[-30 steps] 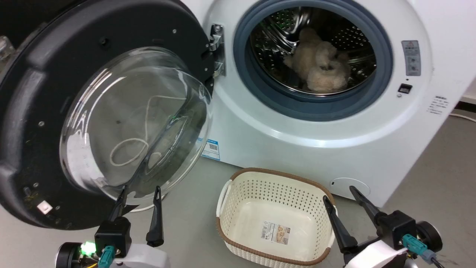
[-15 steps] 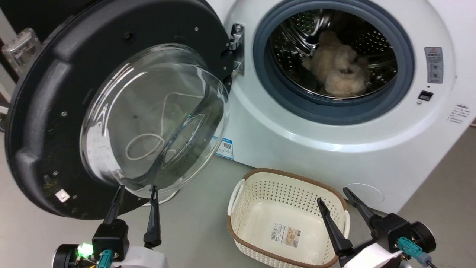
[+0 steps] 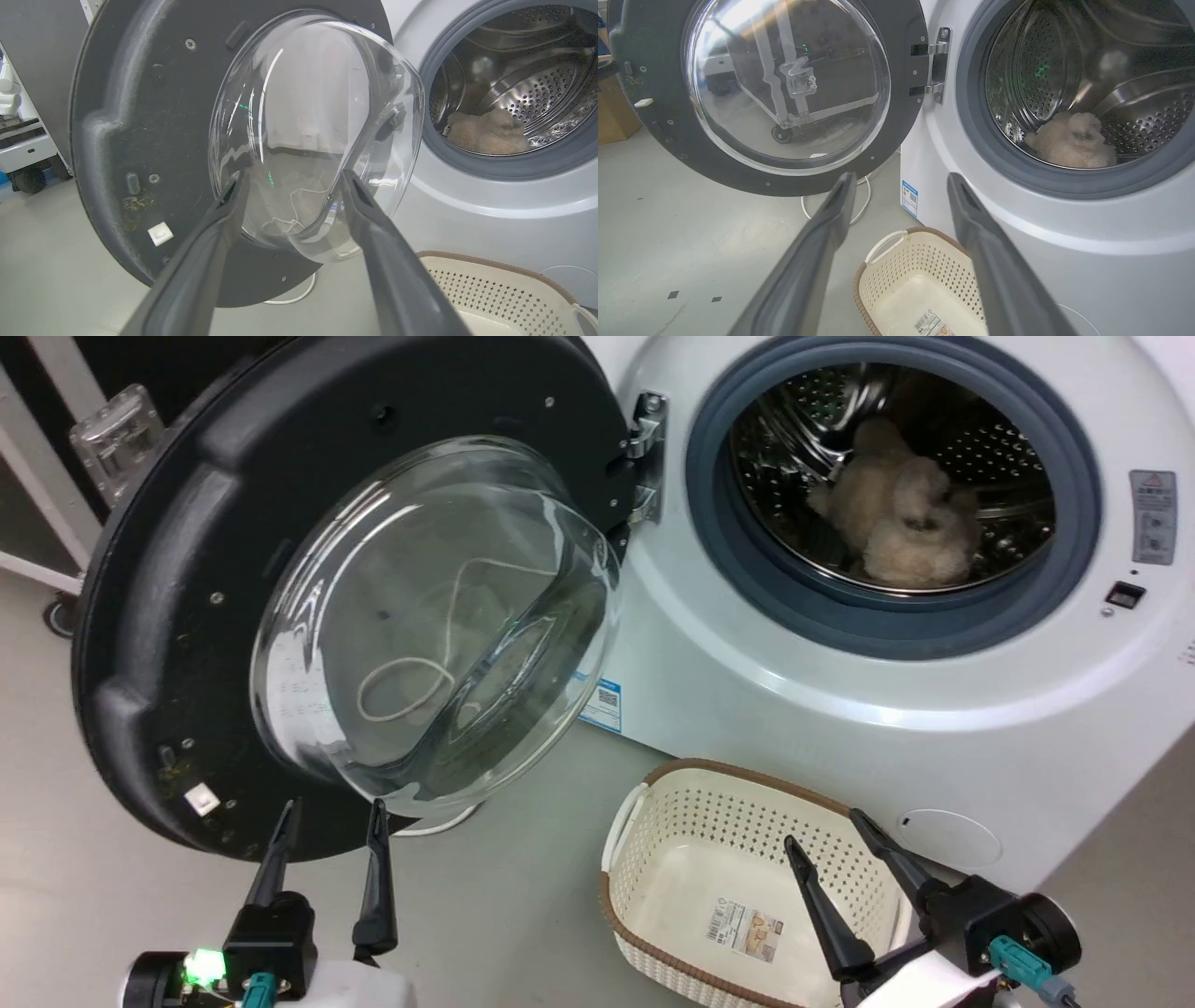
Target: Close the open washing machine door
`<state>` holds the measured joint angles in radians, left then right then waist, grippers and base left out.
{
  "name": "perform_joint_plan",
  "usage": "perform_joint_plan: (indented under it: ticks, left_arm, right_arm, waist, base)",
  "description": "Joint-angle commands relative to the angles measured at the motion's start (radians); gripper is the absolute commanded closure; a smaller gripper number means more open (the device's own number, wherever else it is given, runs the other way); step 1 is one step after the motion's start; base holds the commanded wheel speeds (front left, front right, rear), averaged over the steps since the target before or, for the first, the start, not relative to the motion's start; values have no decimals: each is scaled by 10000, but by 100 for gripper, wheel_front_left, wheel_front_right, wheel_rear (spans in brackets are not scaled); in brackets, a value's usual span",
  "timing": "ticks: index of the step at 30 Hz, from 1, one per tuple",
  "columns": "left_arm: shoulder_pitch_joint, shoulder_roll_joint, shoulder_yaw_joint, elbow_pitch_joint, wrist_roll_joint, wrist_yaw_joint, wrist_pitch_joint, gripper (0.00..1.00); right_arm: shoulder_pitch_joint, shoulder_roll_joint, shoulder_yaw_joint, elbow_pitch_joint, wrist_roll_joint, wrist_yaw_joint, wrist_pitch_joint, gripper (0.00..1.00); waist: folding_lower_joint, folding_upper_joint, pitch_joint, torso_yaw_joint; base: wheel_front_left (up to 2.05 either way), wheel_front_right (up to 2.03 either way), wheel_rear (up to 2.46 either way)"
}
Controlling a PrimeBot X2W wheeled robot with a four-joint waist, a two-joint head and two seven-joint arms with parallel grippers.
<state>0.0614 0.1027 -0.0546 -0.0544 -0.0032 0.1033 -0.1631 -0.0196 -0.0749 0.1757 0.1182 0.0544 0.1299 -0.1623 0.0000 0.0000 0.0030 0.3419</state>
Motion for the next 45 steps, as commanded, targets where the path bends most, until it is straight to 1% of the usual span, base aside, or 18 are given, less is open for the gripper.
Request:
perform_joint_plan:
  ticks: [1,5,11,12,13,18,21,23,26,29,32,34,37,41,45]
  left_arm:
    - [91,59,-9,-103,-19,87,-117,0]
    - [102,128,31,-212,-26,173,-200,0]
    - [146,265,-19,-233,-34,190,-325,0]
    - [149,276,-31,-226,-55,184,-346,53]
    - [144,285,-45,-227,-78,169,-367,99]
    - [-57,260,202,-633,-426,96,-472,100]
    - [-407,196,741,-1201,-924,-5,-535,100]
    - [-764,442,1176,-1347,-1081,-234,-576,100]
    - [-1529,843,2062,-1321,-1654,-609,-638,100]
    - [-2332,1188,3032,-1134,-2520,-866,-701,100]
    - [-3227,1737,4073,-317,-3828,-1115,-485,100]
    - [-3871,2145,4716,335,-4711,-1169,-30,100]
    - [-4823,2552,5514,1477,-6201,-1069,1067,100]
    - [-5692,3167,6084,3086,-7639,-874,2739,100]
    - [-6177,3278,6413,4268,-9055,-659,4598,100]
  right_arm:
    - [-91,-44,75,63,81,5,-125,0]
    - [-86,-50,152,143,128,6,-208,0]
    - [-69,-31,251,225,190,6,-333,0]
    - [-58,-25,264,228,195,6,-354,0]
    - [-44,-18,274,227,198,6,-375,0]
    - [59,-17,290,216,180,6,-480,0]
    - [102,-72,251,159,117,7,-542,0]
    - [152,-102,244,142,70,7,-584,0]
    - [179,-169,365,153,28,7,-646,0]
    - [61,-260,428,160,27,7,-709,0]
    - [-152,-332,462,135,63,7,-772,0]
    - [-272,-379,465,122,100,7,-814,0]
    - [-370,-440,439,144,171,8,-876,0]
    - [-431,-521,496,211,210,8,-960,0]
    - [-534,-583,543,245,242,8,-995,0]
  waist:
    - [0,0,5,97]
    - [0,0,3,262]
    - [0,0,-22,494]
    - [0,0,-23,535]
    - [0,0,-22,577]
    - [0,0,66,794]
    - [0,0,244,929]
    - [0,0,305,1007]
    - [0,0,480,968]
    - [0,0,694,804]
    - [0,0,943,572]
    - [0,0,1098,441]
    - [0,0,1292,318]
    - [0,0,1526,188]
    - [0,0,1675,15]
  base:
    - [0,0,0]
    - [0,0,0]
    - [0,0,0]
    - [0,0,0]
    - [0,0,0]
    - [0,0,0]
    - [0,0,0]
    - [0,0,0]
    - [0,0,0]
    - [0,0,0]
    - [0,0,0]
    - [0,0,0]
    - [0,0,0]
    - [0,0,0]
    - [0,0,0]
